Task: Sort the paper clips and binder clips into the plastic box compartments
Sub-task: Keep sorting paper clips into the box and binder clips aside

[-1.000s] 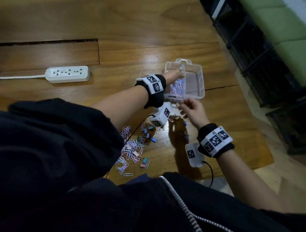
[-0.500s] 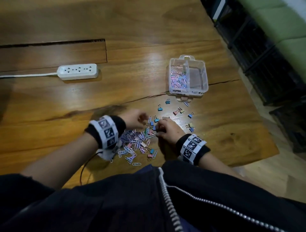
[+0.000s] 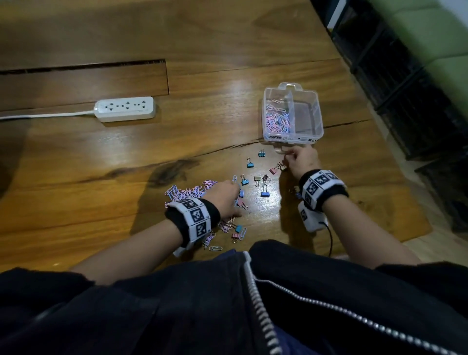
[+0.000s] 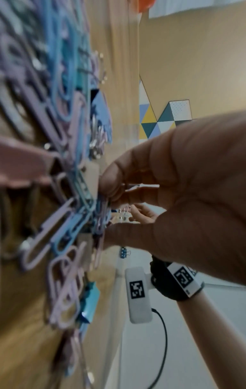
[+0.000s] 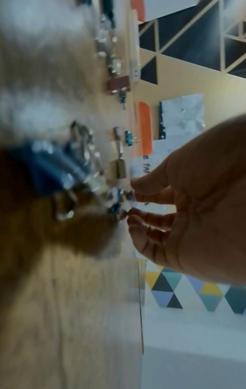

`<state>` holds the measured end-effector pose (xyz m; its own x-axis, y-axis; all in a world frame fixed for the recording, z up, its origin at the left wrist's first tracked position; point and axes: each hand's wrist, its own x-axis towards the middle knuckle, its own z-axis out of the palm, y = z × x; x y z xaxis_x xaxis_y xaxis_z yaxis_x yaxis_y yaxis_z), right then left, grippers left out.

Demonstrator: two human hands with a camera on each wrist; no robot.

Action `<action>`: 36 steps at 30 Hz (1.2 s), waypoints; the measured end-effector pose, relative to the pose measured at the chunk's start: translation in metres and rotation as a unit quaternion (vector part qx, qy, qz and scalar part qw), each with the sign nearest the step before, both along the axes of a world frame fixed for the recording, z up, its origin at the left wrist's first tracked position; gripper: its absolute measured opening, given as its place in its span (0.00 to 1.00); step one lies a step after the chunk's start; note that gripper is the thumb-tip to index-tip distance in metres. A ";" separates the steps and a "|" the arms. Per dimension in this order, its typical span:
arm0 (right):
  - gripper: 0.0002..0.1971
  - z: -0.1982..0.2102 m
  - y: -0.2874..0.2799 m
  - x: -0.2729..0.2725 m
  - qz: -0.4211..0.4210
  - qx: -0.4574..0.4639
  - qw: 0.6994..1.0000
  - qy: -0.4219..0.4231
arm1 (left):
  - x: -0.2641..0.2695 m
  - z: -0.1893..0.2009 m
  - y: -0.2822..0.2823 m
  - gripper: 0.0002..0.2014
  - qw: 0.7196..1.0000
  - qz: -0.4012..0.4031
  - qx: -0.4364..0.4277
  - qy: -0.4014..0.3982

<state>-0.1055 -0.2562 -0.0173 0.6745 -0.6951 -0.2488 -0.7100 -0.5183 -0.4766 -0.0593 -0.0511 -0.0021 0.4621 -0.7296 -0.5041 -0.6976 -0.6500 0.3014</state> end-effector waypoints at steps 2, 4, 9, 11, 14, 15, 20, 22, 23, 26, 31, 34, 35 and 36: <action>0.13 0.001 -0.002 0.002 0.031 -0.019 0.999 0.016 | -0.001 -0.001 -0.001 0.18 1.000 -0.003 -0.019 0.012; 0.09 0.003 -0.004 0.003 0.043 -0.037 0.998 0.016 | -0.001 -0.002 -0.002 0.11 0.999 -0.004 -0.031 0.021; 0.08 0.002 -0.002 0.000 0.067 -0.044 0.996 0.046 | 0.003 -0.002 -0.002 0.09 0.998 -0.013 -0.041 0.034; 0.09 0.003 -0.001 -0.004 0.075 -0.052 0.994 0.060 | 0.008 -0.002 0.000 0.09 0.996 0.024 -0.053 0.070; 0.05 0.011 0.010 -0.014 0.056 -0.037 0.998 -0.013 | 0.019 0.002 0.007 0.10 0.978 0.110 -0.086 0.154; 0.05 0.015 0.018 -0.017 0.046 -0.010 0.997 -0.055 | 0.023 0.003 0.010 0.10 0.967 0.137 -0.094 0.191; 0.08 0.018 0.076 -0.041 0.129 0.332 0.933 -0.041 | 0.037 0.010 0.024 0.07 0.864 0.284 -0.137 0.393; 0.08 0.008 0.092 -0.046 0.149 0.370 0.917 -0.004 | 0.039 0.012 0.028 0.06 0.802 0.353 -0.159 0.455; 0.09 0.004 0.096 -0.047 0.149 0.362 0.920 0.000 | 0.039 0.013 0.029 0.05 0.779 0.382 -0.168 0.469; 0.11 0.002 0.096 -0.043 0.122 0.323 0.938 -0.007 | 0.037 0.014 0.032 0.07 0.743 0.427 -0.191 0.479; 0.10 0.008 0.086 -0.036 0.090 0.216 0.970 -0.063 | 0.037 0.014 0.038 0.13 0.721 0.419 -0.237 0.498; 0.10 0.009 0.097 -0.028 0.129 0.239 0.961 -0.052 | 0.037 0.012 0.040 0.11 0.755 0.408 -0.230 0.460; 0.10 0.010 0.102 -0.027 0.147 0.241 0.958 -0.048 | 0.036 0.011 0.040 0.11 0.778 0.395 -0.219 0.436; 0.10 0.011 0.105 -0.025 0.156 0.239 0.957 -0.045 | 0.035 0.011 0.040 0.12 0.802 0.378 -0.207 0.413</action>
